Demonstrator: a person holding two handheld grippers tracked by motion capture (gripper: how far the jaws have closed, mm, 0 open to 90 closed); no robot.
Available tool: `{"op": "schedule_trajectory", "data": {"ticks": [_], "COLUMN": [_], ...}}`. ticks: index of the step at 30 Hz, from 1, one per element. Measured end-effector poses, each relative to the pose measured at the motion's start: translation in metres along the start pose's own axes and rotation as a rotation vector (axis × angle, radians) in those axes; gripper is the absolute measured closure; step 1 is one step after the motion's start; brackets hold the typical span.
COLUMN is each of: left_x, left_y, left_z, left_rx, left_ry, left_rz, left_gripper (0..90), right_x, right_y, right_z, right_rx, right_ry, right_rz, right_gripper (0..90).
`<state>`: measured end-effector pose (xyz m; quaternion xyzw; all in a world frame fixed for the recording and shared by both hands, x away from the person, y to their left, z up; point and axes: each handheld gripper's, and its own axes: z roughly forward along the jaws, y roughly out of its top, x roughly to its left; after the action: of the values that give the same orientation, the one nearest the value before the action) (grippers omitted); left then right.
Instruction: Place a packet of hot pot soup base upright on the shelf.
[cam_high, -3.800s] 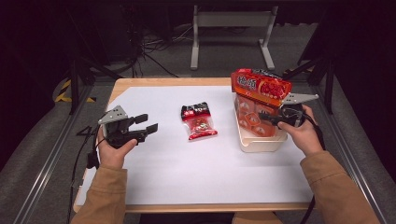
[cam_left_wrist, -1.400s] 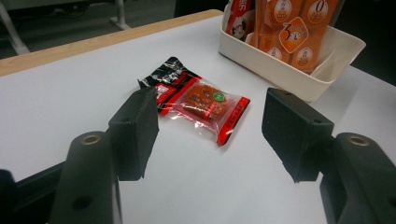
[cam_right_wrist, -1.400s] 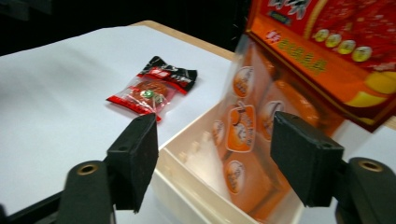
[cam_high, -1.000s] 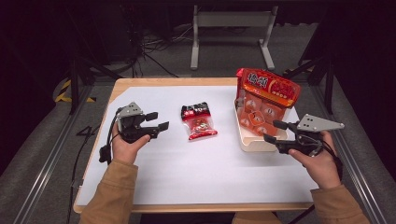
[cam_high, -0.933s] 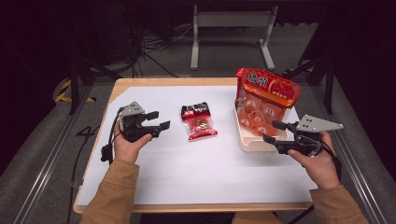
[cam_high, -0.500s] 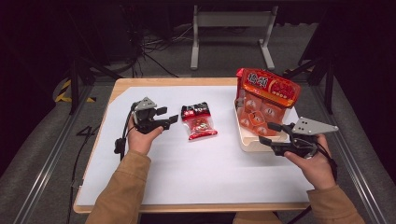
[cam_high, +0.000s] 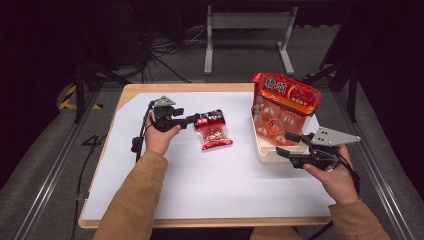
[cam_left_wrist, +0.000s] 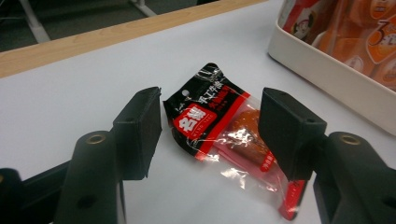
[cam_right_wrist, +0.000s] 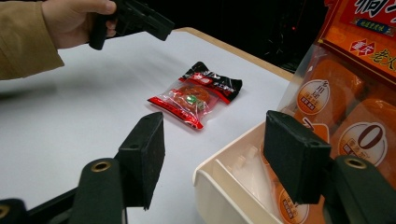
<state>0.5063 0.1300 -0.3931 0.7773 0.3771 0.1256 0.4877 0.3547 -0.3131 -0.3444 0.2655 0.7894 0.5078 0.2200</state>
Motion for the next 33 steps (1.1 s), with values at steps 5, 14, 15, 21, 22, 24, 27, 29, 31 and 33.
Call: {"op": "schedule_trajectory", "data": {"ticks": [5,14,15,21,22,24,27,29,31,33], "left_x": [0.008,0.013,0.010,0.009,0.008,0.009,0.011,0.012,0.013,0.014], "left_y": [-0.004,-0.005,-0.002,0.004,0.005,0.006,0.004,0.003,0.001,0.000], "left_z": [0.011,0.030,0.031,0.042,0.044,0.048,0.056,0.058,0.062,0.065], "left_rx": [-0.002,0.087,0.088,0.104,0.109,0.116,0.122,0.127,0.141,0.151], "left_ry": [0.009,0.068,0.068,0.081,0.084,0.089,0.101,0.107,0.110,0.106], "left_rz": [-0.009,-0.031,-0.044,-0.044,-0.042,-0.044,-0.055,-0.059,-0.071,-0.070], "left_gripper": [42.8,43.9,41.6,37.4,37.2,37.1,37.3,37.3,37.5,38.2], "right_x": [0.001,0.005,0.006,0.006,0.005,0.004,0.004,0.004,0.004,0.004], "right_y": [-0.001,-0.005,-0.006,-0.007,-0.007,-0.007,-0.009,-0.009,-0.010,-0.010], "right_z": [0.001,0.005,0.006,0.009,0.010,0.012,0.015,0.016,0.016,0.016], "right_rx": [0.000,0.019,0.020,0.014,0.010,0.007,0.017,0.015,0.015,0.013], "right_ry": [0.009,0.039,0.047,0.062,0.066,0.077,0.090,0.095,0.096,0.096], "right_rz": [0.000,-0.005,-0.005,-0.004,-0.006,-0.003,-0.005,-0.002,-0.002,0.001], "right_gripper": [39.2,38.6,38.2,36.5,36.4,36.3,36.0,36.1,36.1,36.0]}}
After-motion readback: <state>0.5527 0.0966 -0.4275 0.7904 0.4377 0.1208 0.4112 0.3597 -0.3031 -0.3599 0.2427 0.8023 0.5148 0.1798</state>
